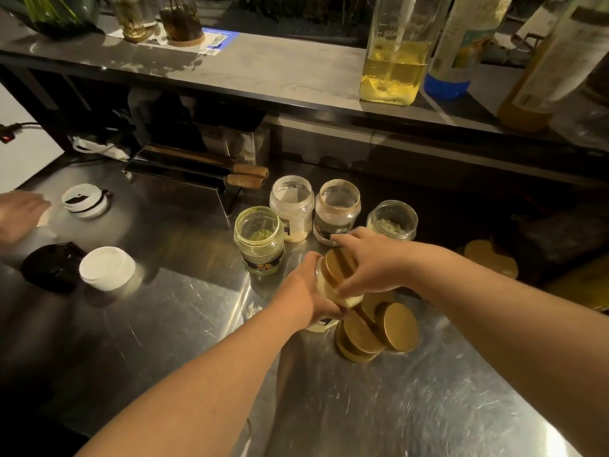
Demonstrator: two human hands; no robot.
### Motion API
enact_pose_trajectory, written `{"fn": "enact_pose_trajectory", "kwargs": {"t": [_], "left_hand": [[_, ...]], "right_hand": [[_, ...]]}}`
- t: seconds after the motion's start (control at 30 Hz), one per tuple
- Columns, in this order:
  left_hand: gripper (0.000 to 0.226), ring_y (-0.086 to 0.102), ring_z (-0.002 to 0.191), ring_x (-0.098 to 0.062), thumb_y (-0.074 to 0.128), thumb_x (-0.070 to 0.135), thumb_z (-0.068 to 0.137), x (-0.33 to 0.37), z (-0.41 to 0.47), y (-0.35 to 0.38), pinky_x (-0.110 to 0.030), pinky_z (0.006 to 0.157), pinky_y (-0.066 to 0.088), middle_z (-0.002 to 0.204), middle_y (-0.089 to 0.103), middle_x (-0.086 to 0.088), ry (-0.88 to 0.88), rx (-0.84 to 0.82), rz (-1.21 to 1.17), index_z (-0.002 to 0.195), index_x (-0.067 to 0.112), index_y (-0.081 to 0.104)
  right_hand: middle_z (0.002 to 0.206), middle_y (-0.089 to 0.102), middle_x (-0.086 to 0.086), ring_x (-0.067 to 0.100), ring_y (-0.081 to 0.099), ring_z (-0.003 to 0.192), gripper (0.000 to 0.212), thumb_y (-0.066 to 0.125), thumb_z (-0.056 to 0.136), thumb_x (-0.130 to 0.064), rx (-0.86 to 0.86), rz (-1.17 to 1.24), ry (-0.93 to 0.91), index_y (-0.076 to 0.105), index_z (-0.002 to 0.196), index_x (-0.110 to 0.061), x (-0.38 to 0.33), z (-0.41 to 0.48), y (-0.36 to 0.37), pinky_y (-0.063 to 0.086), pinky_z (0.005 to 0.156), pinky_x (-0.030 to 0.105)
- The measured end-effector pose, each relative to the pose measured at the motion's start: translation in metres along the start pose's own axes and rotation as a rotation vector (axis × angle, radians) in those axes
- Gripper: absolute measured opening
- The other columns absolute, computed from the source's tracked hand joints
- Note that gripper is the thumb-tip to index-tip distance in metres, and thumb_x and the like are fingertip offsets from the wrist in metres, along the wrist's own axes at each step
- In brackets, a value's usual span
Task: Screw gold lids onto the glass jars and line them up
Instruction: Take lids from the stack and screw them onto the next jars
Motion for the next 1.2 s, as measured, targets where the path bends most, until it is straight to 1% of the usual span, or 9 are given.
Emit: {"fn": "enact_pose_trajectory", "kwargs": {"t": [0.13,0.4,0.53,0.63,0.73,0.8,0.9,1.03,1.2], "left_hand": [[0.13,0.05,0.111,-0.023,0.109,0.049,0.051,0.001,-0.003,0.001,-0.041,0.087,0.047,0.125,0.05,0.01,-0.042,0.072,-0.042,0.147,0.055,0.023],[0.128,0.061,0.128,-0.031,0.111,0.051,0.049,0.008,-0.014,0.002,-0.052,0.106,0.057,0.14,0.057,0.01,-0.021,0.082,-0.044,0.148,0.05,0.029],[0.122,0.063,0.129,-0.03,0.108,0.049,0.051,0.008,-0.018,0.005,-0.054,0.106,0.059,0.141,0.058,0.007,0.051,0.104,0.017,0.146,0.051,0.031],[0.121,0.063,0.13,-0.031,0.105,0.053,0.046,0.01,-0.018,0.004,-0.056,0.106,0.058,0.14,0.061,0.007,0.072,0.099,0.046,0.142,0.049,0.032],[0.114,0.064,0.124,-0.03,0.107,0.052,0.046,0.009,-0.019,0.003,-0.054,0.105,0.059,0.134,0.063,0.007,0.048,0.103,-0.023,0.136,0.049,0.037],[0.115,0.065,0.121,-0.03,0.109,0.048,0.048,0.007,-0.018,0.003,-0.052,0.105,0.059,0.134,0.063,0.006,0.043,0.11,-0.05,0.138,0.05,0.038],[0.117,0.067,0.121,-0.03,0.11,0.044,0.049,0.007,-0.017,0.004,-0.05,0.103,0.061,0.133,0.061,0.007,0.059,0.114,-0.061,0.139,0.051,0.037],[0.127,0.061,0.132,-0.031,0.108,0.049,0.051,0.01,-0.021,0.002,-0.052,0.106,0.058,0.148,0.058,0.006,0.068,0.125,0.03,0.15,0.05,0.029],[0.118,0.062,0.13,-0.027,0.108,0.045,0.056,0.006,-0.025,0.001,-0.054,0.108,0.057,0.142,0.061,0.006,0.113,0.124,-0.003,0.149,0.042,0.036]], "right_hand": [[0.143,0.043,-0.008,0.018,0.045,0.123,0.107,0.092,0.07,-0.043,0.068,-0.075,-0.184,0.027,0.155,-0.053,0.007,0.005,0.011,0.051,0.082,0.028],[0.086,0.067,-0.01,0.01,0.067,0.073,0.091,0.058,0.052,-0.096,0.151,0.093,0.059,0.066,0.113,-0.028,0.004,0.014,0.014,0.054,0.056,0.022],[0.071,0.072,0.006,0.02,0.073,0.046,0.119,0.02,0.046,-0.114,0.091,0.2,0.341,0.067,0.087,-0.013,0.001,0.014,0.022,0.06,0.051,0.029],[0.086,0.066,0.019,0.035,0.075,0.05,0.12,0.016,0.067,-0.105,-0.07,0.313,0.53,0.06,0.126,-0.011,0.0,0.01,0.024,0.065,0.055,0.038],[0.099,0.062,0.021,0.041,0.074,0.083,0.12,0.016,0.076,-0.101,-0.112,0.353,0.527,0.046,0.156,-0.016,0.001,0.005,0.016,0.064,0.074,0.046],[0.124,0.064,0.015,0.037,0.066,0.112,0.117,0.029,0.074,-0.103,-0.023,0.195,0.353,0.047,0.156,-0.02,0.008,0.004,0.007,0.056,0.092,0.046],[0.156,0.037,-0.003,0.023,0.048,0.13,0.118,0.076,0.066,-0.082,0.035,0.069,-0.034,0.022,0.163,-0.043,0.012,-0.005,-0.001,0.055,0.093,0.036],[0.144,0.039,-0.01,0.017,0.045,0.122,0.11,0.093,0.066,-0.055,0.072,-0.093,-0.203,0.028,0.155,-0.048,0.007,-0.008,0.014,0.054,0.08,0.026],[0.101,0.05,-0.014,0.009,0.053,0.082,0.092,0.069,0.059,-0.081,0.185,-0.028,-0.104,0.05,0.138,-0.038,0.004,0.003,0.019,0.048,0.061,0.022]]}}
Point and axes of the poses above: each hand's wrist, its own z-axis towards the middle knuckle, its own y-axis out of the palm, x = y × z, the point moved 1 cm from there along z, towards the middle knuckle
